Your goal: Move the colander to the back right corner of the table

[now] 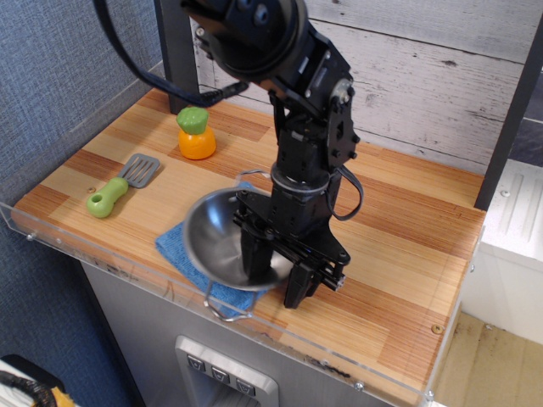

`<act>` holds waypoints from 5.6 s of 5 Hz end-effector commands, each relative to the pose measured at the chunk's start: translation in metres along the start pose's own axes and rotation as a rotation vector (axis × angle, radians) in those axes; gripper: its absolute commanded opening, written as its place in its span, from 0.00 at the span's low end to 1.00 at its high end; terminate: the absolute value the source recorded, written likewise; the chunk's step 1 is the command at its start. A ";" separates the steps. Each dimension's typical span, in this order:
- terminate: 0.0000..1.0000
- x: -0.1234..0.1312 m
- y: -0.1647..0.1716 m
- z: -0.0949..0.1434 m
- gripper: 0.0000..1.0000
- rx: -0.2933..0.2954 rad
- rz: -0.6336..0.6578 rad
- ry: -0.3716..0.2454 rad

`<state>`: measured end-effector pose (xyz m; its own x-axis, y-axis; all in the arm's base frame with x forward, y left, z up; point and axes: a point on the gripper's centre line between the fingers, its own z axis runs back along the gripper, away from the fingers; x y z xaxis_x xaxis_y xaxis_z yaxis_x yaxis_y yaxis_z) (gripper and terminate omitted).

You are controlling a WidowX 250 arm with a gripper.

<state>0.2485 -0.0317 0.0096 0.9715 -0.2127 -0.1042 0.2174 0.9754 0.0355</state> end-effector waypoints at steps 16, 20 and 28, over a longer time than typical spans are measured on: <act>0.00 0.112 -0.061 0.050 1.00 0.068 -0.259 -0.096; 0.00 0.009 0.053 0.152 1.00 -0.116 0.071 -0.168; 1.00 0.013 0.068 0.096 1.00 -0.064 0.152 -0.162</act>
